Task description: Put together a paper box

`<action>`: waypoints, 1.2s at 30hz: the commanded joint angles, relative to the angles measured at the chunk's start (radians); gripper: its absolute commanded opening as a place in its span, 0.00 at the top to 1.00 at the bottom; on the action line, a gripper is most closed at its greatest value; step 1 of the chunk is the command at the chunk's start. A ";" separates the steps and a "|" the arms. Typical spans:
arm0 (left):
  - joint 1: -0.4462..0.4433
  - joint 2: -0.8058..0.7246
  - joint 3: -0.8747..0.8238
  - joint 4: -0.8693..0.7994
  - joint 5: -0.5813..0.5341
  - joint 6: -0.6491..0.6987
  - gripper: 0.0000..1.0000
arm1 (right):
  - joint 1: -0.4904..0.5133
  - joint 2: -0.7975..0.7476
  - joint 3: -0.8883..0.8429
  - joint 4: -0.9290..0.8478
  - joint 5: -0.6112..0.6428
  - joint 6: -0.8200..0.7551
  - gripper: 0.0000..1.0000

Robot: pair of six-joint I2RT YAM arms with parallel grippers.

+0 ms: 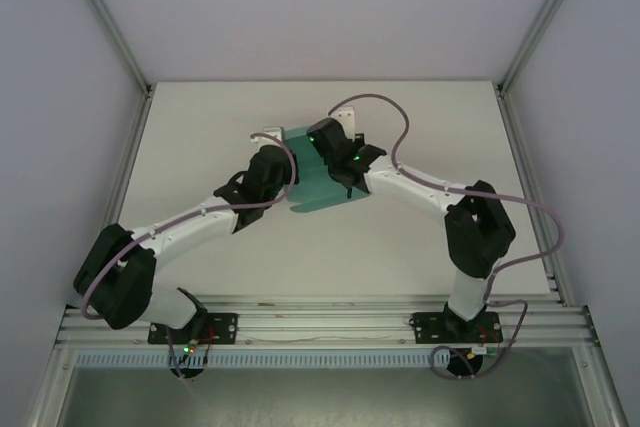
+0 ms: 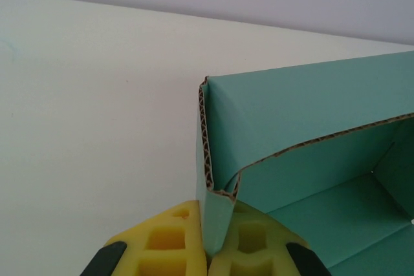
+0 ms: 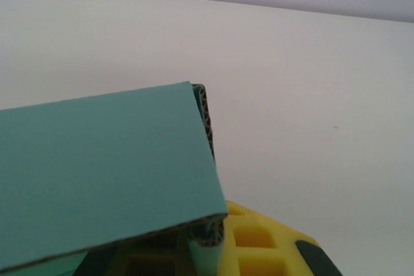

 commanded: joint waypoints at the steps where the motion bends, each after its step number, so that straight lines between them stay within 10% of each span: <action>1: 0.015 -0.017 0.018 -0.051 -0.105 -0.071 1.00 | -0.063 0.016 -0.014 -0.111 0.322 0.087 1.00; 11: 0.015 0.026 0.058 -0.093 -0.106 -0.114 1.00 | -0.061 0.066 -0.010 -0.060 0.518 0.062 1.00; 20: 0.019 0.044 0.071 -0.071 -0.050 -0.094 1.00 | -0.090 -0.139 -0.366 0.579 -0.094 -0.126 0.79; 36: 0.019 0.047 0.078 -0.072 -0.059 -0.085 1.00 | -0.122 -0.218 -0.379 0.491 -0.449 -0.146 0.30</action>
